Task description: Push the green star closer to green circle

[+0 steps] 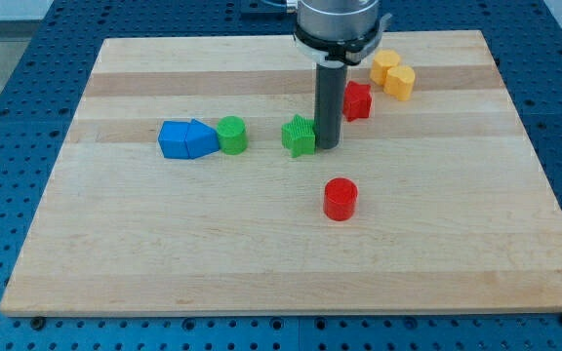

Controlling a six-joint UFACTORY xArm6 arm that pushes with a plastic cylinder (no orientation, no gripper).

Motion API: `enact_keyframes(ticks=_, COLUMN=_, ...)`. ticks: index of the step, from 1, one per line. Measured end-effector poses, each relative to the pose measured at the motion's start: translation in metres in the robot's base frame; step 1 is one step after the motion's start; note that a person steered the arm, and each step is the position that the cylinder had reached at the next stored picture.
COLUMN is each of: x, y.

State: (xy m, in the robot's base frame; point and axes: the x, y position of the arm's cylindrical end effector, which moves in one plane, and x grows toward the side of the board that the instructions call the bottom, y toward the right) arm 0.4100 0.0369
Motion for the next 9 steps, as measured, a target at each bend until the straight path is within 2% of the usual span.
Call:
enact_keyframes(ticks=3, x=-0.019, y=-0.017)
enact_keyframes(ticks=9, x=-0.019, y=-0.032)
